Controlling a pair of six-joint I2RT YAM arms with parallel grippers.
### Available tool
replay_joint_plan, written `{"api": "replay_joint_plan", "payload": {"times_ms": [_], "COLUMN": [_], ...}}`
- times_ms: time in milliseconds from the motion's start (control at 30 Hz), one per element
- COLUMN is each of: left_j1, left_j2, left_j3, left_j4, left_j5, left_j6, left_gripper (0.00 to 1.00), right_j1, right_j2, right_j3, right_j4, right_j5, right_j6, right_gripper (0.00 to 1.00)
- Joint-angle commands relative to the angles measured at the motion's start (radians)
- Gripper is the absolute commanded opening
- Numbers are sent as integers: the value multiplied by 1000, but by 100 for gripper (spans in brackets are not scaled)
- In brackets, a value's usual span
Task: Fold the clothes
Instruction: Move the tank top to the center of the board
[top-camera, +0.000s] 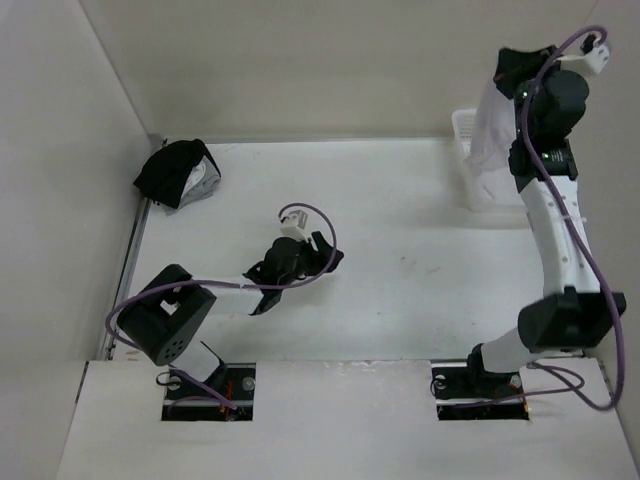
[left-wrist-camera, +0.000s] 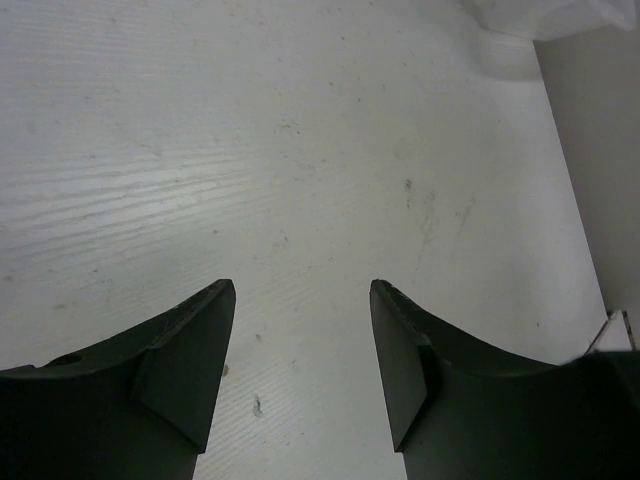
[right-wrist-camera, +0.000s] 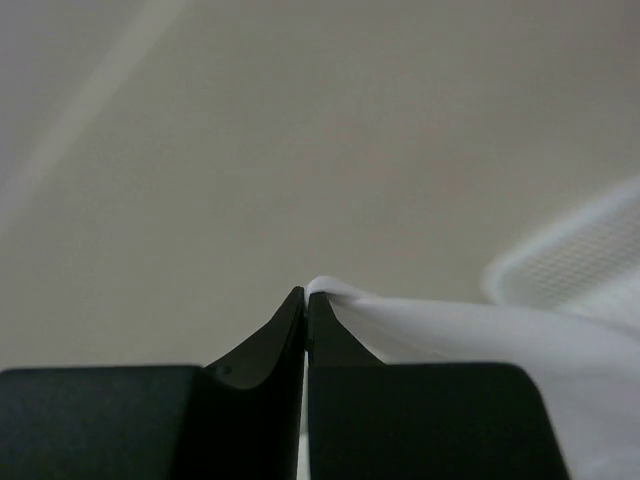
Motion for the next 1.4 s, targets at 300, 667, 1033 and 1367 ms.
{"api": "replay_joint_plan", "payload": {"times_ms": [300,667,1033,1367], "left_j1": [342,370,20,-17], "left_j2": [-424,-459,-153,21], "left_j3": [-150,-189,21,196], "left_j4": [-165,-374,-276,-287], "left_j5": [-41,-94,-151,-216], "left_j6": [-126,-92,-23,166], "left_gripper": [55,57,56,61], "right_j1": [326,407,315,591], "right_j2": [-316,-358,-470,-672], "right_j3": [68,-1025,-1098,-1168], "right_j4": [51,557,338,14], "right_j5": [-66,-132,-183,36], "right_j6": [-108,261,149,21], "right_gripper": [5,2,18,33]}}
